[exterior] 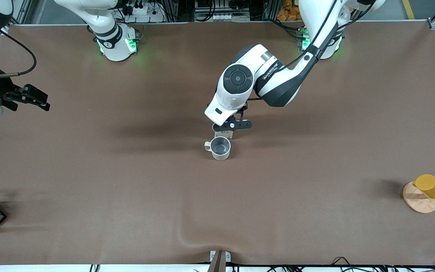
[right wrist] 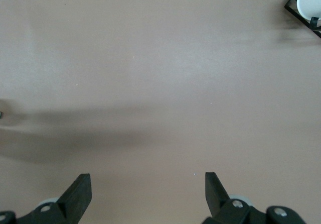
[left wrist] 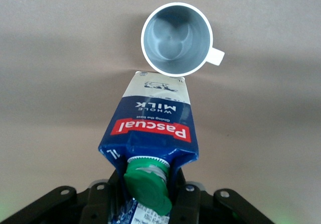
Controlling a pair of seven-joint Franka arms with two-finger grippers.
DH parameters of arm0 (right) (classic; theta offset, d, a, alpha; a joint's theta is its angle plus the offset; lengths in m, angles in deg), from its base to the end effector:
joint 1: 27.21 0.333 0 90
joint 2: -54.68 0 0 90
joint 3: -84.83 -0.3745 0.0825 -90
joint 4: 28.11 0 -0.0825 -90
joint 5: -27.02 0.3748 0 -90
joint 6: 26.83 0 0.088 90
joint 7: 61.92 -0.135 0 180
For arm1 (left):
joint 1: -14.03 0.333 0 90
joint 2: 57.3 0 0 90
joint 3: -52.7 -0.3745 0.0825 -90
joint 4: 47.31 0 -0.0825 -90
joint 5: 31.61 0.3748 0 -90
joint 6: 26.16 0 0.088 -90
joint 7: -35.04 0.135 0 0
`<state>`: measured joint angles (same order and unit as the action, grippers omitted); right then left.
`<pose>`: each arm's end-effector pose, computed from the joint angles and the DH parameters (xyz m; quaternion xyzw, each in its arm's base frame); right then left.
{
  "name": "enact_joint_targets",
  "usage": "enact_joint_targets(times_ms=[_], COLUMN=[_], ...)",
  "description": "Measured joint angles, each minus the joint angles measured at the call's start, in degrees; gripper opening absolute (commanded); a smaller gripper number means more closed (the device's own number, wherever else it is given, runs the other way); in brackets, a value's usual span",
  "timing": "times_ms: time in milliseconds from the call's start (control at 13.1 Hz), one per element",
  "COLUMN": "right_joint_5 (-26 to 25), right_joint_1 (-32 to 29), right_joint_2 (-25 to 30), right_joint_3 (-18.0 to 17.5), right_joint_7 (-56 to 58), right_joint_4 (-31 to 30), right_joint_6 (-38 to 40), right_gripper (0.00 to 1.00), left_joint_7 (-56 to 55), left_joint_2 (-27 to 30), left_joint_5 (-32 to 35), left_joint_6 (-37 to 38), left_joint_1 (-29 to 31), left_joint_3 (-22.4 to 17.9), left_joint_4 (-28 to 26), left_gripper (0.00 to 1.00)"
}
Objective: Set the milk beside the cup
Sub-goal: 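Carry the milk carton with the left gripper toward the mug, then lower the milk carton beside the mug and open the left gripper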
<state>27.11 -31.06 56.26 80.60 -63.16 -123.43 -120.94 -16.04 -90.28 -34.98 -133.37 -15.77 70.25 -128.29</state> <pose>0.5404 0.0044 0.6330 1.0000 -0.0076 0.0032 0.0002 0.5149 -0.5025 0.3968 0.9908 0.0616 -0.1141 0.0375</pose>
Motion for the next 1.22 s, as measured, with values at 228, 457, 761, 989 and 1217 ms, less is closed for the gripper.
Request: enact_joint_targets(times_ms=[228, 457, 761, 989, 1217], right_joint_5=[0.0, 0.0, 0.0, 0.0, 0.0], right_joint_1=[0.0, 0.0, 0.0, 0.0, 0.0], right_joint_2=[0.0, 0.0, 0.0, 0.0, 0.0], right_joint_3=[0.0, 0.0, -0.1, -0.2, -0.2], right_joint_7=[0.0, 0.0, 0.1, 0.1, 0.1], right_joint_4=[0.1, 0.1, 0.2, 0.3, 0.4], right_joint_6=[0.1, 0.1, 0.1, 0.1, 0.1], right_gripper=[1.00, 1.00, 1.00, 1.00, 1.00], left_joint_7=[-1.1, -1.2, -1.2, -1.2, -1.2], left_joint_2=[-1.3, -1.9, -2.5, -2.8, -3.1], left_joint_5=[0.0, 0.1, 0.1, 0.1, 0.2], left_joint_6=[-0.6, -0.8, -0.8, -1.0, -1.4], left_joint_1=[-0.2, -2.8, -7.1, -7.3, -7.7], left_joint_3=[-0.1, -2.4, -6.1, -6.2, -6.2], left_joint_4=[0.0, 0.4, 1.3, 1.4, 1.5], left_gripper=[0.40, 0.49, 0.57, 0.94, 1.00])
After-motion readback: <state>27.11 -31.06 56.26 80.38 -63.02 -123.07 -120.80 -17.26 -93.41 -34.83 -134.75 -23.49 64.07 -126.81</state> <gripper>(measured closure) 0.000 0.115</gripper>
